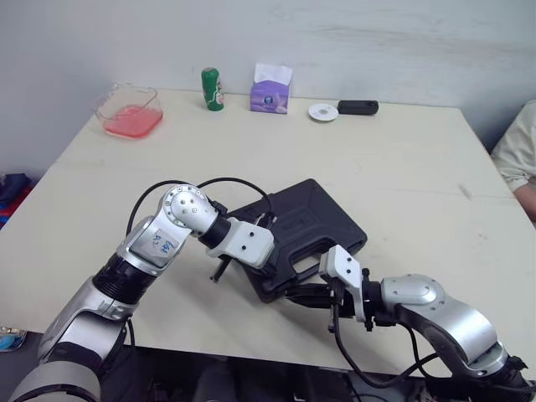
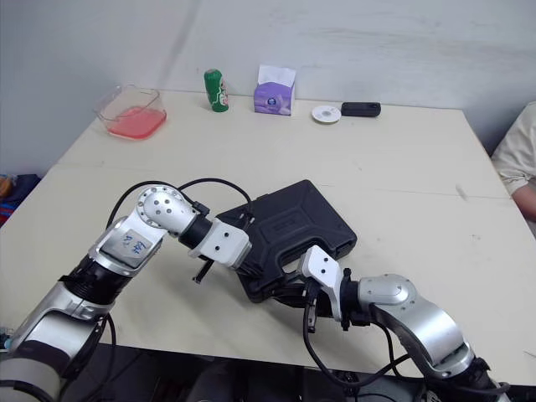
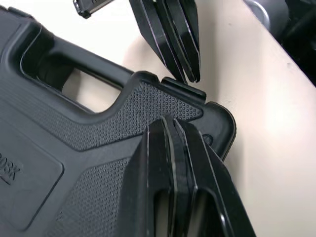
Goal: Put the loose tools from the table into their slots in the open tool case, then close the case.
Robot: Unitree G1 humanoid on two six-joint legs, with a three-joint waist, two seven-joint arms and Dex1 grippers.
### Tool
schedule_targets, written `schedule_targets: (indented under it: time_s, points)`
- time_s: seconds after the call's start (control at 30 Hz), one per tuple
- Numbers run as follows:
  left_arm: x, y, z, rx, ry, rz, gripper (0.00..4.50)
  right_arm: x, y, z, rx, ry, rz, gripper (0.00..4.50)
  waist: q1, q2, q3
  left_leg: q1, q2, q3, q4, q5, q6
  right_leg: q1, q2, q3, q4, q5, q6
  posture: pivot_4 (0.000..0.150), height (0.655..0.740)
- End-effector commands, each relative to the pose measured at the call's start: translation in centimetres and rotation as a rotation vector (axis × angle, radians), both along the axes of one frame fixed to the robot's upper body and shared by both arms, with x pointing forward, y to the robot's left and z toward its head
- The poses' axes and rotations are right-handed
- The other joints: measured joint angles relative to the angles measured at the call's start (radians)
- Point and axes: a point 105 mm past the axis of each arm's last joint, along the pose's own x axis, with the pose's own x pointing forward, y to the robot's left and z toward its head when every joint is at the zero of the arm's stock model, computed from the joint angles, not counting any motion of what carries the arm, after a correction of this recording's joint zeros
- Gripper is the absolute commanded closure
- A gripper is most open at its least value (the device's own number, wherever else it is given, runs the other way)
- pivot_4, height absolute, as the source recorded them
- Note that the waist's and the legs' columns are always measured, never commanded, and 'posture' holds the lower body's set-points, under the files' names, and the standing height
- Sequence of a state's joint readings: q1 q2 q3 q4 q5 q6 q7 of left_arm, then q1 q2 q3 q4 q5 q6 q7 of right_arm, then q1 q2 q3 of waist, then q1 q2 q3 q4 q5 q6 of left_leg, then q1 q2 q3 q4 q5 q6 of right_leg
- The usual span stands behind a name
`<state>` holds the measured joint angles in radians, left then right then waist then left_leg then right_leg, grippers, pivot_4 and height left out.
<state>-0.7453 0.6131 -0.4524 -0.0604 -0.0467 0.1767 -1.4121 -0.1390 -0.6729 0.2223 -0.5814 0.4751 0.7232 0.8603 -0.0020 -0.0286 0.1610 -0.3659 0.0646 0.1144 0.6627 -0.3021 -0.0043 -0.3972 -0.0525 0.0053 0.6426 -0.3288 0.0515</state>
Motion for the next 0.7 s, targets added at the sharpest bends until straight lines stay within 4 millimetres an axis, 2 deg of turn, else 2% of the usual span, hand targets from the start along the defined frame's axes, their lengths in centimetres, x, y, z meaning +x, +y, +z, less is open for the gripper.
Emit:
schedule_targets:
  time_s: [0.03,0.07,0.1,0.13,0.17,0.27,0.3,0.4,0.43,0.53,0.57,0.63,0.7]
  points:
    - [0.6,1.0,-1.2,-0.016,0.118,0.126,4.47,0.2,-1.2,2.9,0.03,-0.107,-0.015,4.5,0.001,0.0,0.0,0.0,-0.001,0.0,0.0,0.0,0.0,0.0,-0.001,0.0,0.0,0.001,0.001,0.15,0.7244]
    - [0.6,1.1,-0.6,-0.053,0.129,0.141,4.47,0.1,-1.5,3.4,0.037,-0.104,-0.022,4.5,-0.001,0.0,0.001,-0.002,-0.001,0.0,0.0,0.0,0.0,-0.001,-0.001,-0.001,-0.001,0.001,0.002,0.15,0.7244]
    - [0.4,1.8,1.1,-0.146,0.2,0.191,4.47,0.0,-2.7,4.5,0.036,-0.115,-0.025,4.5,-0.002,-0.001,0.001,-0.002,-0.001,0.0,0.0,0.0,0.001,-0.001,-0.002,-0.001,-0.001,0.003,0.005,0.15,0.7244]
    - [0.2,2.3,2.3,-0.205,0.251,0.221,3.85,-0.2,-3.5,5.2,0.034,-0.124,-0.024,3.85,-0.004,0.0,0.004,-0.003,-0.002,0.0,0.0,0.0,0.002,-0.001,-0.002,-0.001,-0.002,0.005,0.01,0.15,0.7244]
    - [-0.2,3.1,3.6,-0.273,0.303,0.25,3.57,-0.3,-4.6,6.1,0.022,-0.133,-0.024,3.55,-0.007,0.0,0.008,-0.004,-0.002,0.0,0.0,-0.001,0.002,-0.002,-0.002,-0.001,-0.002,0.009,0.017,0.15,0.7244]
    - [-1.6,7.2,6.9,-0.428,0.4,0.398,2.23,0.4,-8.8,9.3,-0.01,-0.186,-0.112,2.14,-0.026,-0.004,0.017,-0.011,-0.001,0.0,-0.001,-0.001,0.001,-0.012,-0.002,-0.001,0.001,0.01,0.018,0.15,0.7244]
    - [-2.2,8.5,7.6,-0.456,0.422,0.449,1.72,0.6,-10.1,10.2,-0.024,-0.203,-0.138,1.51,-0.029,-0.004,0.018,-0.012,0.0,-0.001,-0.002,-0.001,0.001,-0.014,-0.002,-0.002,0.002,0.009,0.017,0.15,0.7244]
    - [-3.5,10.7,8.4,-0.487,0.432,0.547,0.45,0.7,-12.2,11.2,-0.057,-0.214,-0.177,0.1,-0.028,-0.004,0.019,-0.01,0.0,-0.001,-0.007,0.001,-0.002,-0.014,-0.001,-0.002,0.001,0.006,0.016,0.15,0.7244]
    - [-3.8,10.9,8.4,-0.49,0.43,0.563,0.04,0.7,-12.5,11.3,-0.061,-0.211,-0.181,0.0,-0.027,-0.004,0.019,-0.008,-0.001,-0.001,-0.011,0.001,-0.004,-0.014,-0.001,-0.002,0.0,0.004,0.016,0.15,0.7244]
    - [-5.4,17.1,8.2,-0.485,0.383,0.835,0.04,1.7,-16.5,12.3,-0.128,-0.238,-0.292,0.0,-0.03,-0.002,0.024,-0.008,-0.002,0.0,-0.014,0.002,-0.006,-0.015,-0.001,-0.002,-0.001,0.003,0.016,0.15,0.7244]
    - [-5.8,18.4,8.3,-0.485,0.365,0.891,0.04,1.9,-17.4,12.5,-0.14,-0.244,-0.313,0.0,-0.032,-0.003,0.026,-0.008,-0.002,0.001,-0.014,0.002,-0.006,-0.016,-0.001,-0.001,-0.001,0.002,0.016,0.15,0.7244]
    - [-6.6,20.0,9.4,-0.538,0.388,0.969,0.04,2.3,-18.5,12.9,-0.157,-0.262,-0.34,0.0,-0.032,-0.007,0.029,-0.008,-0.001,0.002,-0.013,0.002,-0.006,-0.016,-0.002,-0.001,-0.001,0.002,0.015,0.15,0.7244]
    - [-6.4,21.4,11.0,-0.629,0.322,1.032,0.04,3.2,-19.6,13.3,-0.175,-0.303,-0.384,0.0,-0.03,-0.006,0.029,-0.008,-0.001,0.002,-0.014,0.001,-0.006,-0.016,-0.002,-0.002,-0.002,0.002,0.014,0.15,0.7244]
